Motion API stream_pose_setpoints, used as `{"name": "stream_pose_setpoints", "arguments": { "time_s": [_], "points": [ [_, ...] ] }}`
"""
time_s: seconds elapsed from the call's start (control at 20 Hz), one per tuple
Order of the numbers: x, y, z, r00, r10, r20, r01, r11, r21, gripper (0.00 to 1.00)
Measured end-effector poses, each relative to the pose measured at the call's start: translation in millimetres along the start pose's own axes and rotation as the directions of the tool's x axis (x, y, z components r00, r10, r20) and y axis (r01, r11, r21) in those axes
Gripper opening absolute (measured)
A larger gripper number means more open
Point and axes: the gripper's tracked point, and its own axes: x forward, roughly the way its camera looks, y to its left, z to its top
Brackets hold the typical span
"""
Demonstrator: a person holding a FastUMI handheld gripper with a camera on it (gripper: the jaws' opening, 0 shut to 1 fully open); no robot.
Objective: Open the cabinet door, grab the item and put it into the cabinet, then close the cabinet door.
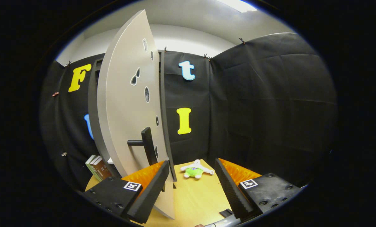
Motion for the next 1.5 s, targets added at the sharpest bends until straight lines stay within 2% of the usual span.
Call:
{"name": "stream_pose_setpoints", "arguments": {
  "time_s": [0.45, 0.95, 1.2, 1.5],
  "points": [
    [-3, 86, -9, 0.988, 0.151, -0.017, -0.151, 0.988, 0.003, 0.98],
    [14, 180, -20, 0.941, 0.332, -0.056, -0.333, 0.943, -0.01, 0.98],
    [17, 204, -12, 0.934, 0.357, -0.026, -0.358, 0.933, -0.031, 0.98],
    [21, 209, -6, 0.936, 0.351, 0.003, -0.351, 0.935, -0.056, 0.98]
  ]
}}
